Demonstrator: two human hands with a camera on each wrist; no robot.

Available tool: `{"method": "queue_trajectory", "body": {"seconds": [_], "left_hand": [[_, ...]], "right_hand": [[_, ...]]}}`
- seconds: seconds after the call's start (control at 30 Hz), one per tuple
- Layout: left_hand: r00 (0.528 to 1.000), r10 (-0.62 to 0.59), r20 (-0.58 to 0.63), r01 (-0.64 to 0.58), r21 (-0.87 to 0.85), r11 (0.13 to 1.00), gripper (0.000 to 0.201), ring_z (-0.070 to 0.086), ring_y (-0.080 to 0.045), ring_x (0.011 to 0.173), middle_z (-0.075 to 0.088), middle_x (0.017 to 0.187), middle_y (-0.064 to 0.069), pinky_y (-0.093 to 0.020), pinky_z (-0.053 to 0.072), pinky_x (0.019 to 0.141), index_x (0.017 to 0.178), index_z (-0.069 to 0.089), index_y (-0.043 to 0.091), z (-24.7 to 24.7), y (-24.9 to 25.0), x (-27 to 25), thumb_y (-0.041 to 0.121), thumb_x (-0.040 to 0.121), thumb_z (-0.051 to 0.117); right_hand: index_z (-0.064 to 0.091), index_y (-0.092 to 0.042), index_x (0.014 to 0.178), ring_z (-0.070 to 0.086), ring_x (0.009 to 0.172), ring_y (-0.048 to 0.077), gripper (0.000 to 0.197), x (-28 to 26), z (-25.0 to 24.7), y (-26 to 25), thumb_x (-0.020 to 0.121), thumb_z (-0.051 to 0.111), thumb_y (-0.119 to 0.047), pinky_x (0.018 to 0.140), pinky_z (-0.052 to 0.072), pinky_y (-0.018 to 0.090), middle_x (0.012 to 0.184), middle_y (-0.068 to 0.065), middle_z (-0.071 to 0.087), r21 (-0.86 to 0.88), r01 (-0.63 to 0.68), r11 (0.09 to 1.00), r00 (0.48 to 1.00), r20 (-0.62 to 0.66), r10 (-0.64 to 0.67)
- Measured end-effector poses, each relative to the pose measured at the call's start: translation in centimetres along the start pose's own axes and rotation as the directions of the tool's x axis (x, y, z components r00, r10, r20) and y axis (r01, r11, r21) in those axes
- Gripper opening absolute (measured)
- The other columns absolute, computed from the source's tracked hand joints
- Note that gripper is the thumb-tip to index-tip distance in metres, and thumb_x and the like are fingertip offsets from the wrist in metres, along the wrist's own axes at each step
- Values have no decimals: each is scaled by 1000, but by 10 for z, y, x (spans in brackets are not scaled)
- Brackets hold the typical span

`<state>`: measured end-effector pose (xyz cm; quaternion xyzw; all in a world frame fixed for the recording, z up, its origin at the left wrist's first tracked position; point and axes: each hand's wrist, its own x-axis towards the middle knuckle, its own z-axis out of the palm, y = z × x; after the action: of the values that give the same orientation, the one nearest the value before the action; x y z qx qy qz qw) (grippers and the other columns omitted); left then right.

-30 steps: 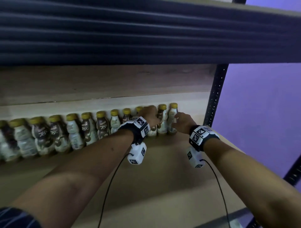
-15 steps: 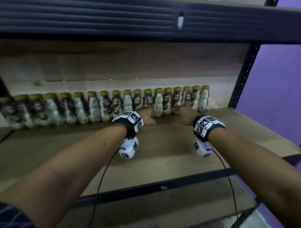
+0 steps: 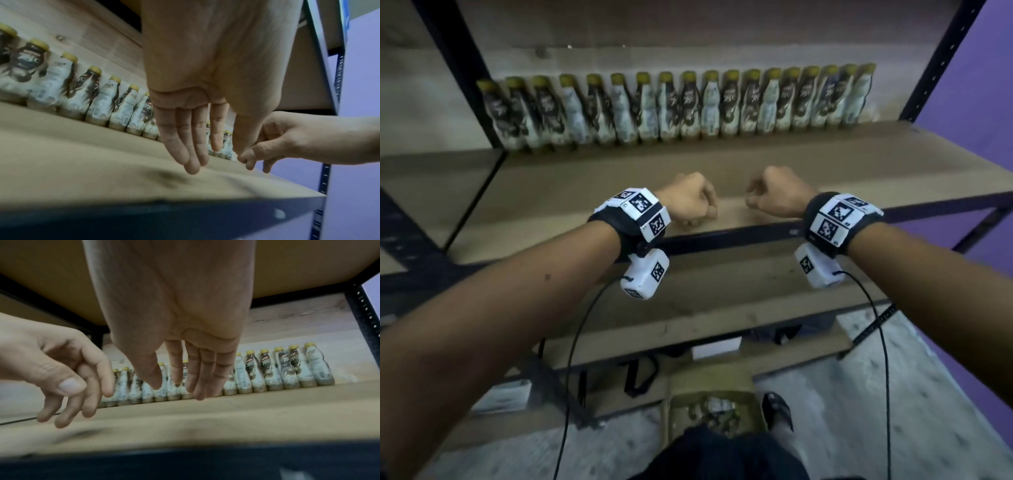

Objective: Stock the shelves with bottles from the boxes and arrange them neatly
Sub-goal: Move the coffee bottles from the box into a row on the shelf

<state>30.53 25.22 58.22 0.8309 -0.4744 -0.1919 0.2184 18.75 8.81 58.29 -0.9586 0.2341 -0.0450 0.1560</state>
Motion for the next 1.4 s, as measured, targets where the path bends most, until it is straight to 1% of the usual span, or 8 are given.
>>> {"method": "queue_trajectory", "body": {"seconds": [0.4,0.53,0.63,0.73,0.83,1.03,1.27,1.4], "left_hand": [[957,-42,286,77,-113,991,15,63,-14,63,70,78,-2,-27,52,58,96,71,12,126,-44,-81,23,86,70],[933,-151,327,184,-73,980,15,61,-15,84,66,87,6,-25,47,69,96,73,15,190,-71,-91,24,85,72],[877,-256,407,318,-91,944,15,60,-22,106,62,108,1,-34,51,90,97,73,14,241,-90,-92,25,87,71],[840,-361,405,429,-89,899,21,60,-19,103,62,112,0,-28,49,84,101,72,11,289,-101,-91,27,87,70],[800,-441,407,511,-76,856,23,63,-21,98,66,111,-6,-22,46,73,102,71,9,336,-104,-89,26,87,68],[688,-561,460,636,-9,772,32,55,-27,116,59,128,-8,-26,45,91,116,64,12,445,-118,-93,26,87,65],[593,-544,593,660,30,751,15,59,-17,91,61,99,-6,-23,46,81,92,65,9,573,-167,-107,15,95,52],[550,-563,617,683,54,728,29,56,-29,113,60,124,-13,-28,43,87,118,63,8,640,-205,-117,18,92,56]], "right_hand": [[71,-18,85,65,76,17,6,-104,100,-4,88,66,-20,72,52,29,78,-3,67,104,-6,995,951,309,-26],[70,-19,80,64,73,16,12,-120,159,28,89,63,-16,64,48,25,81,-2,70,156,-65,986,884,467,-16],[73,-12,95,66,94,25,12,-130,204,55,89,63,-16,82,51,30,99,7,71,163,-101,981,821,571,-10],[71,-7,104,65,102,28,19,-140,247,83,91,64,-19,91,52,37,106,12,70,203,-176,963,751,660,-2],[69,-5,104,64,104,26,19,-152,284,113,91,64,-18,90,52,37,109,11,68,273,-275,922,691,723,-9],[69,-6,103,62,109,25,20,-183,365,188,92,62,-21,90,50,31,115,11,67,219,-402,889,599,797,74],[70,-9,95,65,100,24,14,-231,484,257,88,65,-20,85,49,31,102,8,71,156,-526,836,502,851,157],[72,1,95,66,96,28,20,-253,555,274,86,66,-16,87,52,39,98,15,72,150,-540,828,477,865,154]]}}
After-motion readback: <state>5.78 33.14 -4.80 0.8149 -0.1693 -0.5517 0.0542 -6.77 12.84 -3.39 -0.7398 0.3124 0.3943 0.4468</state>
